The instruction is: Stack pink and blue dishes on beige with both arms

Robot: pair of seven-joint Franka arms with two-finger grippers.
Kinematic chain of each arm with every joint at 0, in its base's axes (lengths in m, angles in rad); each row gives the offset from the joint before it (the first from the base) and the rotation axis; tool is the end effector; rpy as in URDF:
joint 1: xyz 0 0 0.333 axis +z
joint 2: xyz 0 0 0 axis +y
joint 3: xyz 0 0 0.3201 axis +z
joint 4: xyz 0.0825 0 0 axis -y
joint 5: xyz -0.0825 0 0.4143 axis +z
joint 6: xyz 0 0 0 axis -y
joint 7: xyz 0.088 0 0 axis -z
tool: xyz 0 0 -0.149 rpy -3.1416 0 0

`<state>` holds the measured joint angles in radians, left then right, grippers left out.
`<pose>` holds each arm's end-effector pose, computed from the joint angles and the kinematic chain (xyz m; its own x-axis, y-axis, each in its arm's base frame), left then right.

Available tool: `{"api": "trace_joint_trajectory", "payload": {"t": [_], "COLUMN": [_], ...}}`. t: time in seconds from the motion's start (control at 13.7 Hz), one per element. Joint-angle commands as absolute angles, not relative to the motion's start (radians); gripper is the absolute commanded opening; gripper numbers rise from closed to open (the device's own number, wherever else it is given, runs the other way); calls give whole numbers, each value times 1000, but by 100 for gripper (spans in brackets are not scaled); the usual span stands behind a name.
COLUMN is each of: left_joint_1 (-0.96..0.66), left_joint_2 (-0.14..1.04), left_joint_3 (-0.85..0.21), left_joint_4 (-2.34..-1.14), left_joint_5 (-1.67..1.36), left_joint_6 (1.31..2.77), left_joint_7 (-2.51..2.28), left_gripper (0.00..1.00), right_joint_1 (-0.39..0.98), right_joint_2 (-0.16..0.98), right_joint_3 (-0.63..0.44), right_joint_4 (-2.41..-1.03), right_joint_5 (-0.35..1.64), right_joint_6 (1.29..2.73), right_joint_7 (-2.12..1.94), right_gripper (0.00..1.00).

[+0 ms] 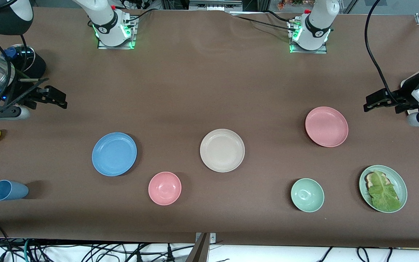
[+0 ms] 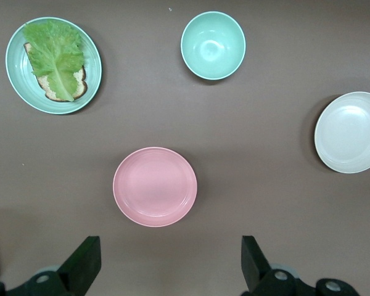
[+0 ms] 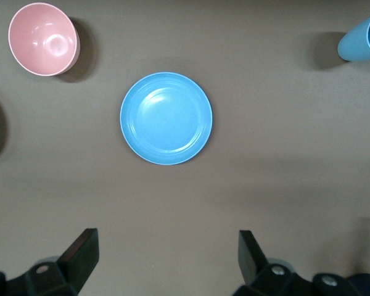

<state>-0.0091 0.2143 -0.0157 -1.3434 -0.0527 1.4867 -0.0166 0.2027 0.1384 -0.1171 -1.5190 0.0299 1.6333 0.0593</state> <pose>0.6387 -0.0231 0.5615 0.9973 -0.0125 -0.0717 -0.0085 -0.9985 0.0548 0.6269 0.0621 0.5345 0.9994 0.0251 -0.0239 0.0249 -0.9996 -0.0123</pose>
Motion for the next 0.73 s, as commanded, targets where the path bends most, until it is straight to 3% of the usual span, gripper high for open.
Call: {"api": "trace_joint_trajectory", "payload": {"t": [0.0,0.66], "left_joint_1": [-8,-8], "left_joint_2": [221,222], "left_joint_3": [-15,-15], "left_joint_4": [-1324,-1324], "left_joint_5": [-51,-51], "left_joint_6": [1483,1483], "left_joint_7": [-20,-18], "left_gripper": [100,100], "right_joint_1": [199,201], "right_joint_2": [137,138], "right_joint_3": [-117,-117], "right_joint_4": [-1509,-1509], "right_joint_5": [45,38], "right_joint_6": [1617,1623], "right_joint_7": [49,48], "right_gripper": [100,100]}}
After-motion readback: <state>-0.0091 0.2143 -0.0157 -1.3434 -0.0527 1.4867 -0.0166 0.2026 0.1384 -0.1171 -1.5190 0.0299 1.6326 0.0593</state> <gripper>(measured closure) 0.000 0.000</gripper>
